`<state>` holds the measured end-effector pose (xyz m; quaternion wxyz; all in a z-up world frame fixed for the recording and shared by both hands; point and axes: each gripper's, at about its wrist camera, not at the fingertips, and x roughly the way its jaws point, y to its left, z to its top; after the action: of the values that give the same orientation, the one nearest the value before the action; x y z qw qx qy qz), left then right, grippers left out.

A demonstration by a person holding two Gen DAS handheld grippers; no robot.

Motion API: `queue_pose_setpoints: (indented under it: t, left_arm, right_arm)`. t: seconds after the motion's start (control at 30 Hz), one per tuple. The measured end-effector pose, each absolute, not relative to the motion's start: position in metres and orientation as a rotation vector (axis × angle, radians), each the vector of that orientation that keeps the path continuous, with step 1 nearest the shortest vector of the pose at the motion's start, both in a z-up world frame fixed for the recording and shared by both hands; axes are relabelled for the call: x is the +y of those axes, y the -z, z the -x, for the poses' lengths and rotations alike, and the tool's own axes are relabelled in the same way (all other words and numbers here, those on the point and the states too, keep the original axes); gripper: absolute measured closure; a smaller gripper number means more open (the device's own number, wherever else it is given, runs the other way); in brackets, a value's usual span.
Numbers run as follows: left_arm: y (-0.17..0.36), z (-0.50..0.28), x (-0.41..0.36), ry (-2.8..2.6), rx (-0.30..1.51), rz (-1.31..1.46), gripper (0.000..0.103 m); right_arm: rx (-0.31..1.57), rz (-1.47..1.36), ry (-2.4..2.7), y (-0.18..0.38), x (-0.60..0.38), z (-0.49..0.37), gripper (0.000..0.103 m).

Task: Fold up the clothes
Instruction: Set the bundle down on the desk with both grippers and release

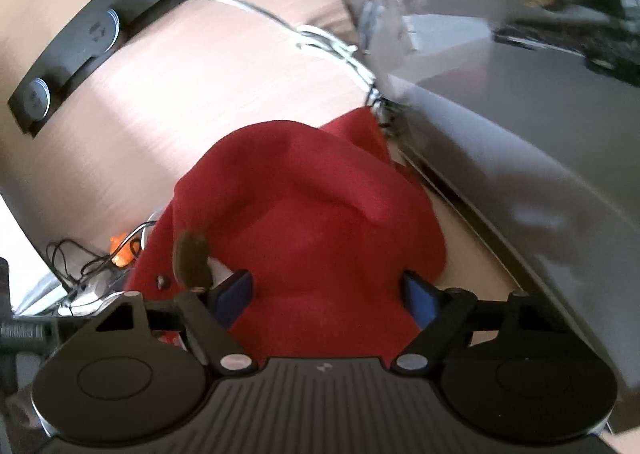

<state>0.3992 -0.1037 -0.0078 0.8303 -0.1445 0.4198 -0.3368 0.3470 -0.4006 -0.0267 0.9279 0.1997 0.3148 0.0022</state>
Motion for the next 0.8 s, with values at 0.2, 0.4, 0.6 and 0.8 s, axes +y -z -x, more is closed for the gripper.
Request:
queue_pose_setpoints:
  t: [0.2,0.4,0.6,0.8]
  left_arm:
    - [0.023,-0.394,-0.101,0.561,0.921,0.175,0.04]
    - [0.012,-0.4,-0.103,0.531,0.883,0.155,0.034]
    - [-0.009,-0.413,-0.102,0.527,0.8,0.198,0.025]
    - [0.012,-0.451,-0.13,0.445,0.867,0.067,0.018]
  right_arm:
    - [0.698,-0.127,-0.022,0.025,-0.365,-0.358,0.021]
    - [0.62,-0.128,-0.031,-0.005,-0.372,-0.344,0.02]
    - [0.683,-0.073,-0.077,0.026,-0.355,-0.356,0.018]
    - [0.658,0.021,-0.06,0.033,-0.342,-0.352,0.013]
